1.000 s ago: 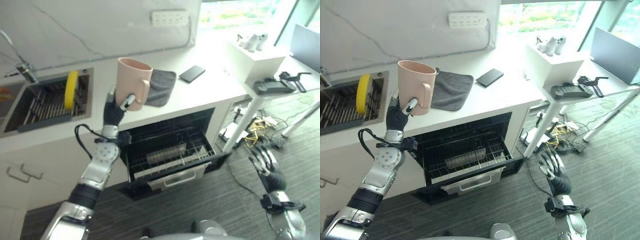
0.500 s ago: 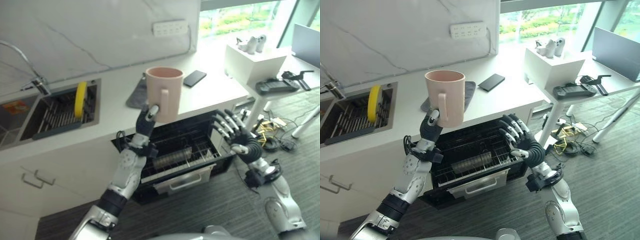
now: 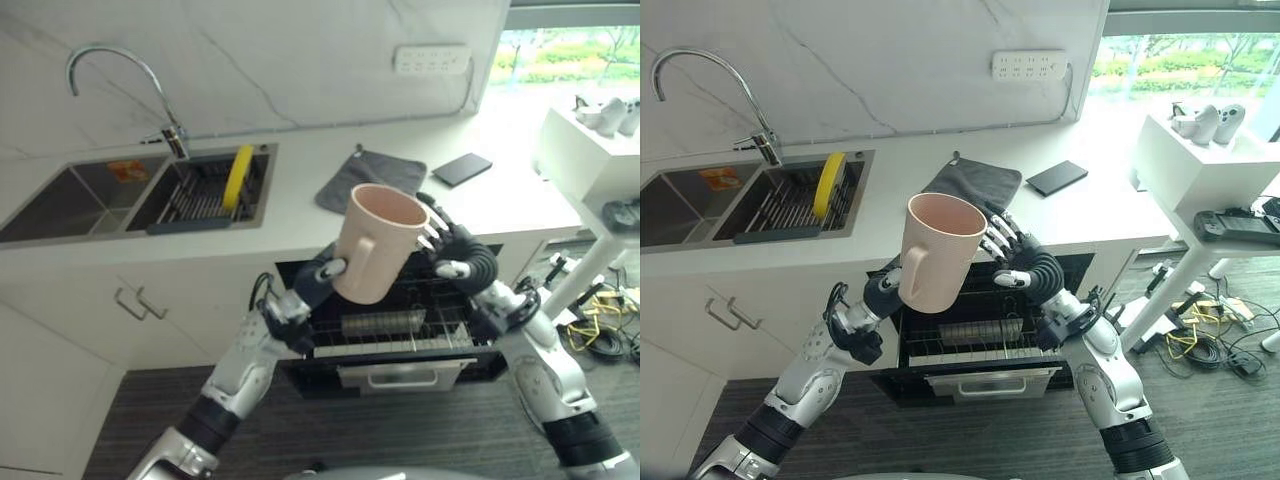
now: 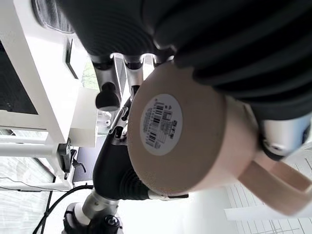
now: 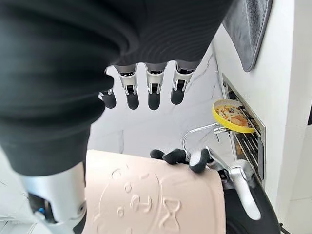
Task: Place the dishes in the dishwasher.
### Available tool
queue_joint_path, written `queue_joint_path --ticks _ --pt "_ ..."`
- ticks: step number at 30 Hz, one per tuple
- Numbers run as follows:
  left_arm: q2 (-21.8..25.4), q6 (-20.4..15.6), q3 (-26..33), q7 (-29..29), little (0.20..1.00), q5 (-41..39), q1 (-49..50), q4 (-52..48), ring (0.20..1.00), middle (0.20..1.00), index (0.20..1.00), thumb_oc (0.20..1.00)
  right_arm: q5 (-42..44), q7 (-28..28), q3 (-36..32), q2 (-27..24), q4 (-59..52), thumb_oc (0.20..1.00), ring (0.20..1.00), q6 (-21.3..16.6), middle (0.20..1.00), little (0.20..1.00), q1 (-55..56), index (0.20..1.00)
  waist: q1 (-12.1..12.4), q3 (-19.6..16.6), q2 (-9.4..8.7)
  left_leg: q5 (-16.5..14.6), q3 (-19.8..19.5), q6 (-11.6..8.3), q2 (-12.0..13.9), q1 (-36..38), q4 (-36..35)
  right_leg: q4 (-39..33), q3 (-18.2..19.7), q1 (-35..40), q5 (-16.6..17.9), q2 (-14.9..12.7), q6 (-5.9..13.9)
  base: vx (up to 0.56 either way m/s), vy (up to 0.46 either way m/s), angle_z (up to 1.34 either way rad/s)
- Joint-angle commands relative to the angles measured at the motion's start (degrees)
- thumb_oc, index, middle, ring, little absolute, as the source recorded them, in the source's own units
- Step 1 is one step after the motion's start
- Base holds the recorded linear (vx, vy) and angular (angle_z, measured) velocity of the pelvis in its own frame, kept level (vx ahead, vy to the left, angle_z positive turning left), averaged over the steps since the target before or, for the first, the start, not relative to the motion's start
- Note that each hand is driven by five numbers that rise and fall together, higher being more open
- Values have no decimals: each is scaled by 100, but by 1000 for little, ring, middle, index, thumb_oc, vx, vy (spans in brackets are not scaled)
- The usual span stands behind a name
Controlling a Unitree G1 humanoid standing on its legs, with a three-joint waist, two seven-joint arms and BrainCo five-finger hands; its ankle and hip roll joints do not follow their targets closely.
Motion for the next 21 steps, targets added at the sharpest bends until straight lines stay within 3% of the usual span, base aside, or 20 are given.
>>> queue_joint_path --ticks 1,12,21 --pt "64 -177 105 -4 200 -75 -386 -177 200 200 200 200 231 -82 -5 -8 -344 1000 1000 -222 1000 1000 -336 1000 -80 49 -278 -767 109 -210 226 289 528 -90 -103 -3 69 -451 359 0 0 0" --pt "128 -171 -55 58 200 229 -479 -24 200 200 200 200 421 118 273 -8 -486 1000 1000 351 1000 1000 -536 1000 -73 59 -266 -760 67 -198 209 323 503 -114 -35 19 85 -435 350 4 0 -1" --pt "221 -188 -118 256 200 660 -464 4 200 200 200 200 308 144 389 -80 -541 1000 1000 424 1000 1000 -501 1000 -64 66 -276 -752 47 -188 207 331 499 -122 -23 29 95 -431 349 0 0 0"
